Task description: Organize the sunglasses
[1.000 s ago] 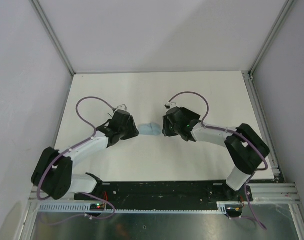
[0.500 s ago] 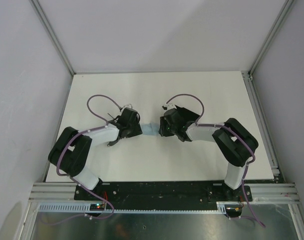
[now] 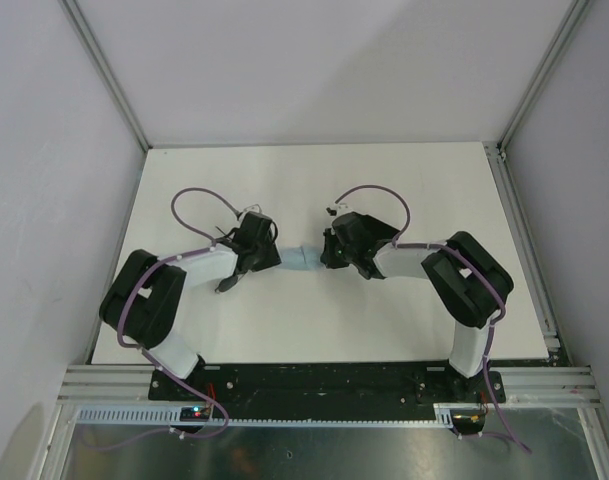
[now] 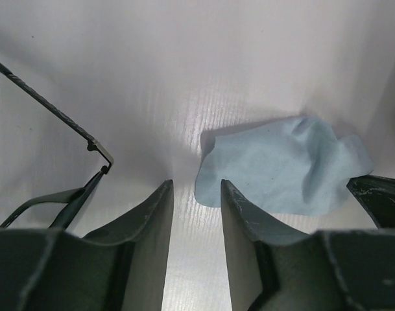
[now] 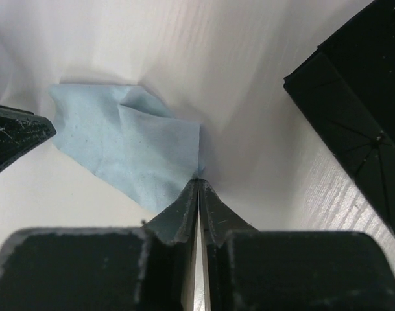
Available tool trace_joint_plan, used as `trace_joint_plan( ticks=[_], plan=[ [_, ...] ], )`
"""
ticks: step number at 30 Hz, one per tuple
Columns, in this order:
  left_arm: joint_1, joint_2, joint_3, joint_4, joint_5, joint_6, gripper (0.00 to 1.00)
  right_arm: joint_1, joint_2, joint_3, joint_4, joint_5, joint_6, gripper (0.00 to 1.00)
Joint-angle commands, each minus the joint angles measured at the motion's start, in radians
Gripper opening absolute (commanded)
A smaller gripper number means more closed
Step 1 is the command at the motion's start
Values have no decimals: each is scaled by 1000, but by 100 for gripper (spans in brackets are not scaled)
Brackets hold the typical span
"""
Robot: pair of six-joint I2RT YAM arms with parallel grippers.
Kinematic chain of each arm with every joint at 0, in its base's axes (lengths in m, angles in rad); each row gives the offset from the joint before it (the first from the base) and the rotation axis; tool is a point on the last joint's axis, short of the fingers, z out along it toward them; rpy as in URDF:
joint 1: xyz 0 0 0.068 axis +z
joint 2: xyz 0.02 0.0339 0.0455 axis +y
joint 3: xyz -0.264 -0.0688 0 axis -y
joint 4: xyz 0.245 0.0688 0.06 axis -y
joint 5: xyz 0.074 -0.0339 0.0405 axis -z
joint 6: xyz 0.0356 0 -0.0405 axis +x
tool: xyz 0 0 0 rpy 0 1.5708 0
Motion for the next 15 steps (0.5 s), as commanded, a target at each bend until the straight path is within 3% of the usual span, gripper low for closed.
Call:
trace_joint_plan(
  ticks=[1, 8, 15],
  plan=[
    [10, 16, 12, 0, -12, 24, 39, 8, 31, 10, -29, -46, -33, 4],
    [11, 50, 16, 7, 30, 28, 36, 8, 2, 11, -20, -98, -42, 0],
    [3, 82, 18, 11, 71, 30, 22, 8, -12, 11, -32, -102, -45, 0]
  ],
)
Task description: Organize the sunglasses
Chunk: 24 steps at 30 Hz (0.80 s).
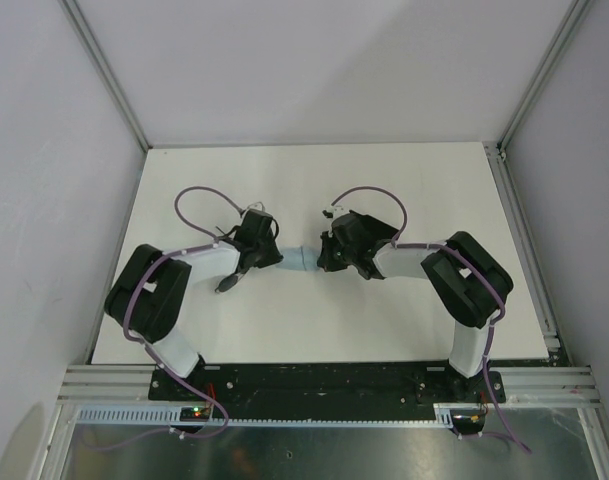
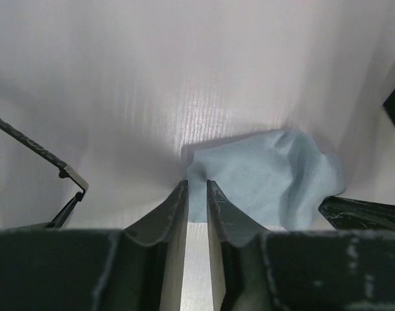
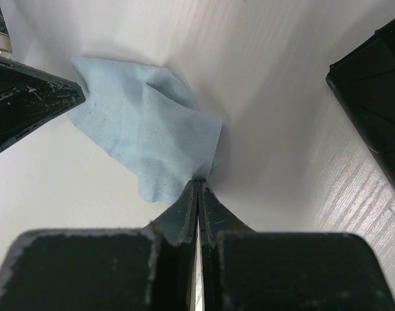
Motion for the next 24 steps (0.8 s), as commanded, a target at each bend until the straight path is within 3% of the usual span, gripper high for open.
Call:
trace_joint_plan(
  ticks=[1, 8, 24],
  plan=[
    [-7, 41, -1, -36, 35, 22, 20, 4, -15, 10, -30, -10, -17, 0],
    [-10, 33, -26, -33, 33, 12, 2, 6, -44, 9, -43, 23, -11, 1],
    [-18, -213, -103, -51, 166, -38, 0, 13, -121, -11, -126, 52, 3, 28]
  ],
)
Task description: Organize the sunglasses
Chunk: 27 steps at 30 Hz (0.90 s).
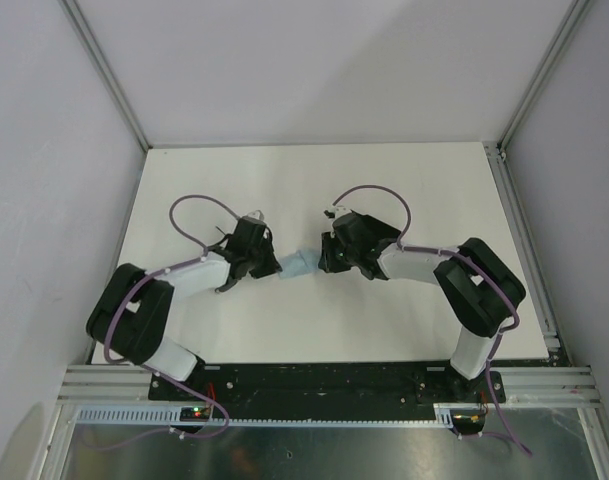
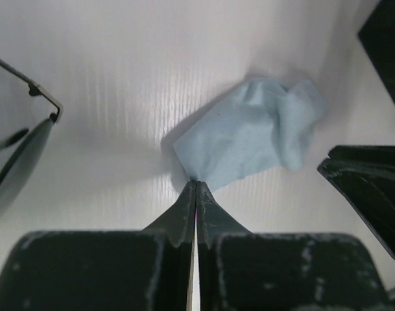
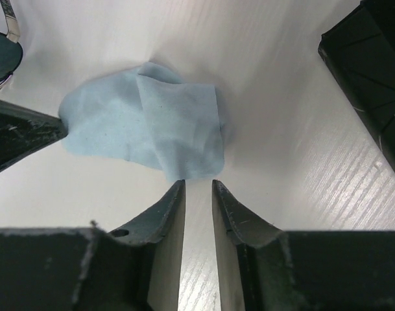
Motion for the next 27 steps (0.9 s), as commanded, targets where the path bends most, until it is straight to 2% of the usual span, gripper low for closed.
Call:
trace_joint_plan(
  ticks=[1, 6, 11, 14, 21, 27],
  plan=[
    [-7, -109, -26, -16, 53, -28, 0, 3, -43, -8, -18, 28, 3, 30],
    [-7, -143, -46, -24, 60, -32, 0, 2, -25, -7, 8, 12, 5, 40],
    [-7, -130, -66, -25, 58, -33, 0, 11, 35, 41, -31, 47, -7, 45],
    [-7, -121, -68, -24, 60, -30, 0, 31, 71, 83, -84, 103, -23, 45],
    [-7, -51, -64, -24, 47, -24, 29, 49, 126, 136, -148, 177, -47, 41],
    [-9, -8, -56, -25, 34, -16, 34, 94, 173, 173, -253, 285, -65, 29]
  ],
)
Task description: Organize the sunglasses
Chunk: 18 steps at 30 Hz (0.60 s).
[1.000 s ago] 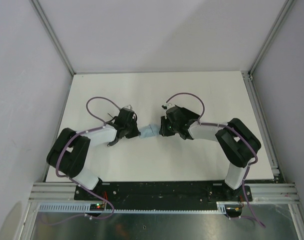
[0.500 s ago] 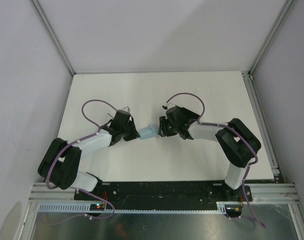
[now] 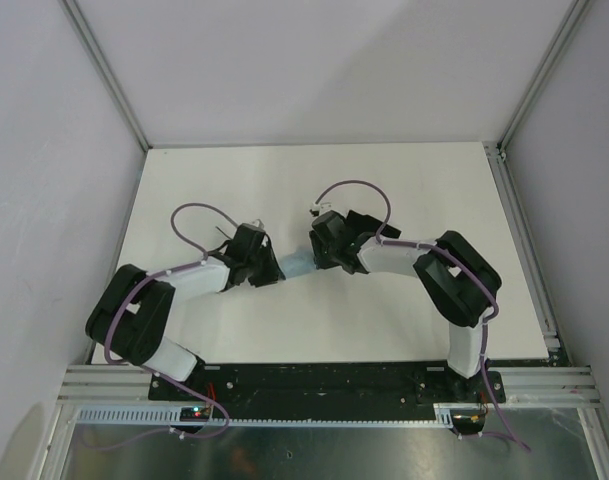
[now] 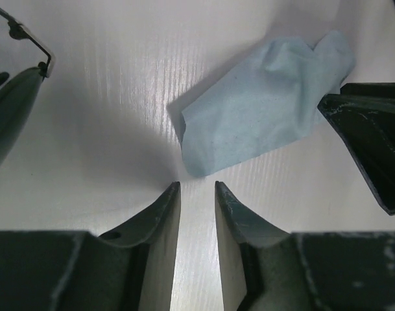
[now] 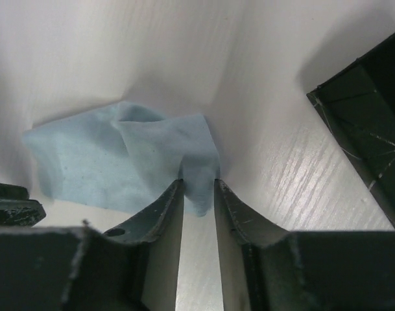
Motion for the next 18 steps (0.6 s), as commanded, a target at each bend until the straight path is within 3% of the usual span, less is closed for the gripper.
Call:
trace_joint_plan(
  ticks=[1, 7, 13, 18],
  plan=[
    [-6, 32, 9, -9, -25, 11, 34, 36, 52, 10, -143, 106, -27, 26],
    [-7, 58, 19, -8, -31, 17, 33, 55, 35, 9, -134, 88, -4, 14],
    [-7, 73, 19, -8, -55, 26, 32, 67, 9, 8, -118, 63, 10, 22],
    [-7, 91, 18, -9, -76, 31, 32, 68, 3, 8, -122, 57, 11, 20]
  ],
)
